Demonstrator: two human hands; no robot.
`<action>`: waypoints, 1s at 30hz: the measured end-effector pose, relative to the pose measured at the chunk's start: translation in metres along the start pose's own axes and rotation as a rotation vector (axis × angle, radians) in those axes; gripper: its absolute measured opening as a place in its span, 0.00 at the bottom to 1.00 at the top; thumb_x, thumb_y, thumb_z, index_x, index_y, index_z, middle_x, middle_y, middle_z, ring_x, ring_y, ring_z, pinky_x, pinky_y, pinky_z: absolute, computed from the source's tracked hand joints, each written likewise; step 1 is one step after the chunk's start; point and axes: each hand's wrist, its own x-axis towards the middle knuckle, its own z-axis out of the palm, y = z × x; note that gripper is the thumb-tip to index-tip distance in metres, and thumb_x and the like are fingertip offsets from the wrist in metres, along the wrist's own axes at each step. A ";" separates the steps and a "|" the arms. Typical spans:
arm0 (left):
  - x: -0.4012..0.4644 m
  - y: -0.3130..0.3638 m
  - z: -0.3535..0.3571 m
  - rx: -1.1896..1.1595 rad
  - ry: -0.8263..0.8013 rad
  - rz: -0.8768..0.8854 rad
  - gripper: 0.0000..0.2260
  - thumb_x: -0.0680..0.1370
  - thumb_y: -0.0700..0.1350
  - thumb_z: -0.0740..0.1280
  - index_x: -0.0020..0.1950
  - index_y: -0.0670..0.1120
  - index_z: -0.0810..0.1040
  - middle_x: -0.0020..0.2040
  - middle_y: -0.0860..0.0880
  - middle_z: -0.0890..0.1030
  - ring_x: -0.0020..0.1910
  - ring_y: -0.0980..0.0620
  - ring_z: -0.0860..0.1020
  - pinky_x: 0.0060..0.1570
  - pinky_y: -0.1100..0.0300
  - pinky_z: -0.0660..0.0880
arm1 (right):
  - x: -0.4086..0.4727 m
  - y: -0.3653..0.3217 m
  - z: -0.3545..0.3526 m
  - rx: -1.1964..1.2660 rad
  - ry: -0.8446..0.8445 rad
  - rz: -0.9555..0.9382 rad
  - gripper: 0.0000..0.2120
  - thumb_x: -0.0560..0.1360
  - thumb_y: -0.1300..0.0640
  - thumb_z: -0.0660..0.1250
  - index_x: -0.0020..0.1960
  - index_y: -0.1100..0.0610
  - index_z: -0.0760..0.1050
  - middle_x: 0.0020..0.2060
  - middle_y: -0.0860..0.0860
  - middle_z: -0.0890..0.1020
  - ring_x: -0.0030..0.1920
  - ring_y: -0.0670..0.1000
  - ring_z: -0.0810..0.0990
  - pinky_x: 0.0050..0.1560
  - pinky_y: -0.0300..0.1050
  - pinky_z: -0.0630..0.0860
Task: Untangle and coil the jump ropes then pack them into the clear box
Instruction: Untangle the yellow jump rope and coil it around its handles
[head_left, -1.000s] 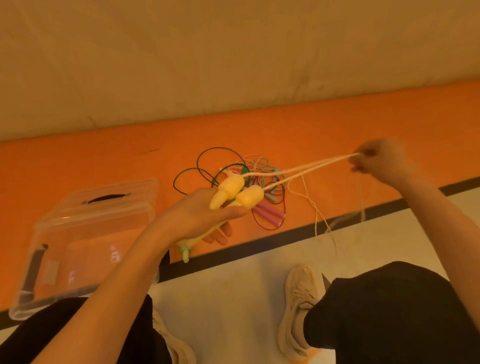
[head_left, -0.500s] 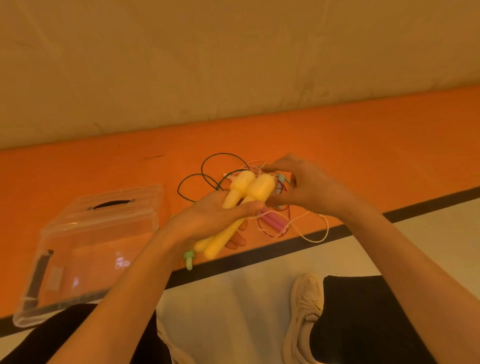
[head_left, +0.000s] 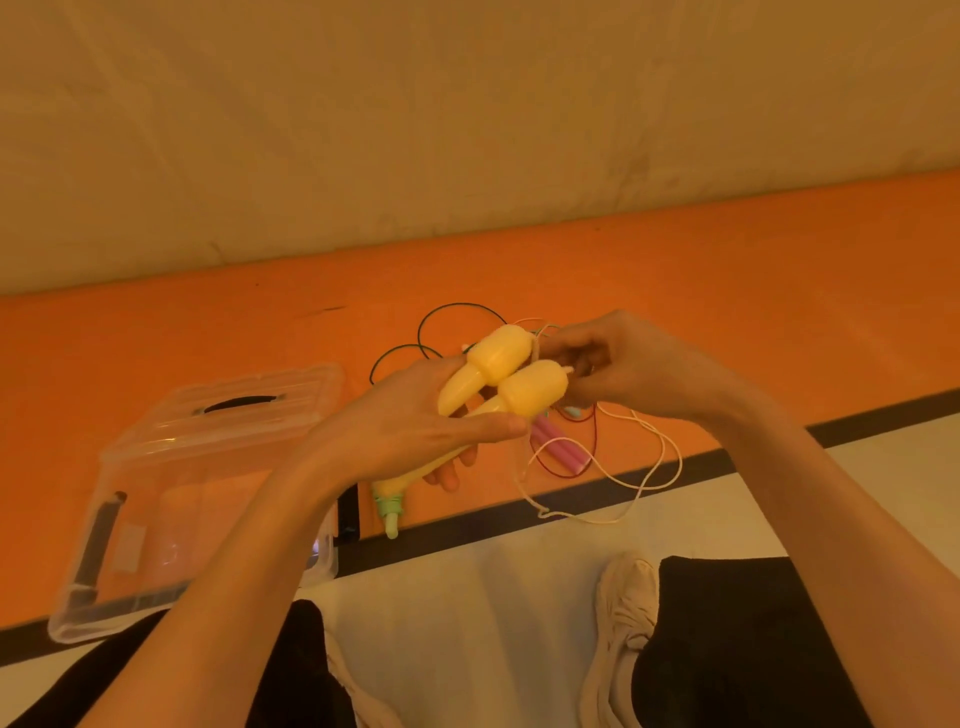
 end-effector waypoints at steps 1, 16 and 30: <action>0.000 0.000 -0.001 0.002 -0.007 0.005 0.15 0.69 0.58 0.70 0.52 0.55 0.75 0.36 0.47 0.83 0.29 0.51 0.82 0.31 0.58 0.78 | -0.002 0.000 0.000 -0.006 -0.003 0.011 0.15 0.70 0.67 0.73 0.56 0.59 0.81 0.45 0.63 0.83 0.38 0.48 0.78 0.41 0.43 0.76; 0.002 -0.004 0.003 0.325 0.156 0.123 0.20 0.67 0.55 0.76 0.50 0.54 0.69 0.40 0.55 0.76 0.32 0.59 0.76 0.28 0.65 0.70 | -0.004 -0.006 -0.009 0.303 0.197 0.116 0.08 0.73 0.69 0.68 0.46 0.59 0.84 0.42 0.65 0.84 0.34 0.51 0.82 0.37 0.43 0.82; 0.001 -0.026 0.000 0.594 0.324 0.159 0.21 0.74 0.67 0.56 0.61 0.56 0.67 0.45 0.56 0.73 0.39 0.58 0.70 0.35 0.57 0.66 | 0.000 -0.006 -0.005 0.204 0.309 0.142 0.07 0.68 0.62 0.75 0.37 0.49 0.83 0.34 0.51 0.83 0.36 0.52 0.77 0.42 0.48 0.78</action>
